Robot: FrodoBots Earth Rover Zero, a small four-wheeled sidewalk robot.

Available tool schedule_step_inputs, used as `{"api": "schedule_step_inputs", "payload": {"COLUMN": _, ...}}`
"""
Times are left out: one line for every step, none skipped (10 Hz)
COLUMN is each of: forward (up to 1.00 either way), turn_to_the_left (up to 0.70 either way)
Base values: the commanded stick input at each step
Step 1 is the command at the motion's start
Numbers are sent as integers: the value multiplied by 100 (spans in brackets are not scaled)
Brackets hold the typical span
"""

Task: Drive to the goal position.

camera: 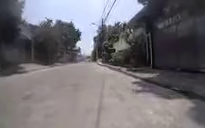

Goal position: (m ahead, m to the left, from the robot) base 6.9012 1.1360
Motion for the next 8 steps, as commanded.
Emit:
{"api": "schedule_step_inputs", "payload": {"forward": 85, "turn_to_the_left": -2}}
{"api": "schedule_step_inputs", "payload": {"forward": 85, "turn_to_the_left": -3}}
{"api": "schedule_step_inputs", "payload": {"forward": 85, "turn_to_the_left": -23}}
{"api": "schedule_step_inputs", "payload": {"forward": 85, "turn_to_the_left": -34}}
{"api": "schedule_step_inputs", "payload": {"forward": 85, "turn_to_the_left": -34}}
{"api": "schedule_step_inputs", "payload": {"forward": 85, "turn_to_the_left": -7}}
{"api": "schedule_step_inputs", "payload": {"forward": 85, "turn_to_the_left": 0}}
{"api": "schedule_step_inputs", "payload": {"forward": 85, "turn_to_the_left": 0}}
